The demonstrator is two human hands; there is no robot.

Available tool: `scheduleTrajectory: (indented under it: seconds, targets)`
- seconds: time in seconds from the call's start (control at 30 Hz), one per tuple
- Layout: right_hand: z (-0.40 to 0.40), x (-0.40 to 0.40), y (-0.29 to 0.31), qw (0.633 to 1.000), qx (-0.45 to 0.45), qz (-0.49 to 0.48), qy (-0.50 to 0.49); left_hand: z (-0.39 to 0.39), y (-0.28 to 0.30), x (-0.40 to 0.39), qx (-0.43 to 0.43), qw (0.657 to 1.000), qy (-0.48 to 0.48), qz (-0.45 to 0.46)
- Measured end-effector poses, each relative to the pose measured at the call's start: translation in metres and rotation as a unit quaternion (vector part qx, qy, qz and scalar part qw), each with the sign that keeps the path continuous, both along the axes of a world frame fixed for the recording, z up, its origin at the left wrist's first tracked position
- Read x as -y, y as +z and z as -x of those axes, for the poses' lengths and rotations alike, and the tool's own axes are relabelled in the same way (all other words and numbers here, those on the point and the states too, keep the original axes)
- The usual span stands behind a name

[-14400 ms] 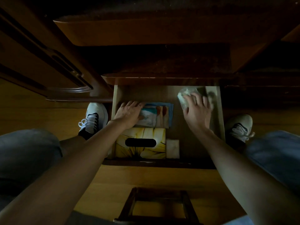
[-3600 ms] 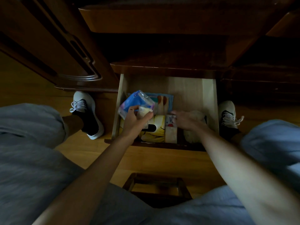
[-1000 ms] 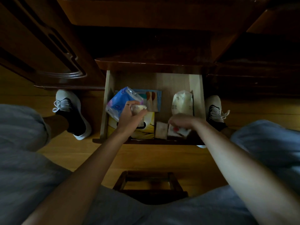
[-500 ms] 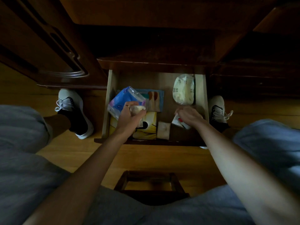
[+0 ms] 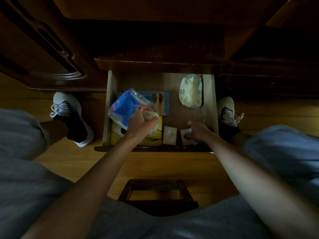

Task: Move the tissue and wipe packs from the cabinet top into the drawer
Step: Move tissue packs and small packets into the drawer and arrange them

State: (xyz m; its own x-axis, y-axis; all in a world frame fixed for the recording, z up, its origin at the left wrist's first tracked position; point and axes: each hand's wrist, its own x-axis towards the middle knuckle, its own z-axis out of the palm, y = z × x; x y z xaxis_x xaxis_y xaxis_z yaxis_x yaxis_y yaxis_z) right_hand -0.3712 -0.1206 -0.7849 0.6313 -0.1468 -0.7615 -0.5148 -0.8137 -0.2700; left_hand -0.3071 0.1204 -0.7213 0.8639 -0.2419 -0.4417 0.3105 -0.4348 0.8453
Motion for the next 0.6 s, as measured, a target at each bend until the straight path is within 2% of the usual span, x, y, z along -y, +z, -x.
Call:
scheduleTrajectory:
  seconds: [0.1,0.23,0.47,0.57,0.6]
  targets:
    - [-0.007,0.001,0.004,1.0,-0.005,-0.008,0.006,0.0,-0.001,-0.001,0.0,1.0,0.0,0.004]
    - [-0.007,-0.006,-0.001,0.996,-0.003,-0.061,-0.06,0.002,-0.004,-0.006,-0.005,1.0,0.002,0.001]
    - [-0.02,-0.005,0.01,0.999,-0.026,-0.039,0.025,0.0,-0.003,-0.007,-0.012,1.0,0.013,-0.001]
    - [-0.023,-0.004,0.022,0.996,0.068,-0.025,-0.053,0.0,-0.002,-0.006,-0.004,1.0,0.013,0.004]
    - [-0.026,-0.004,0.022,0.99,0.09,-0.05,-0.094,0.0,-0.002,-0.005,-0.001,1.0,0.013,0.005]
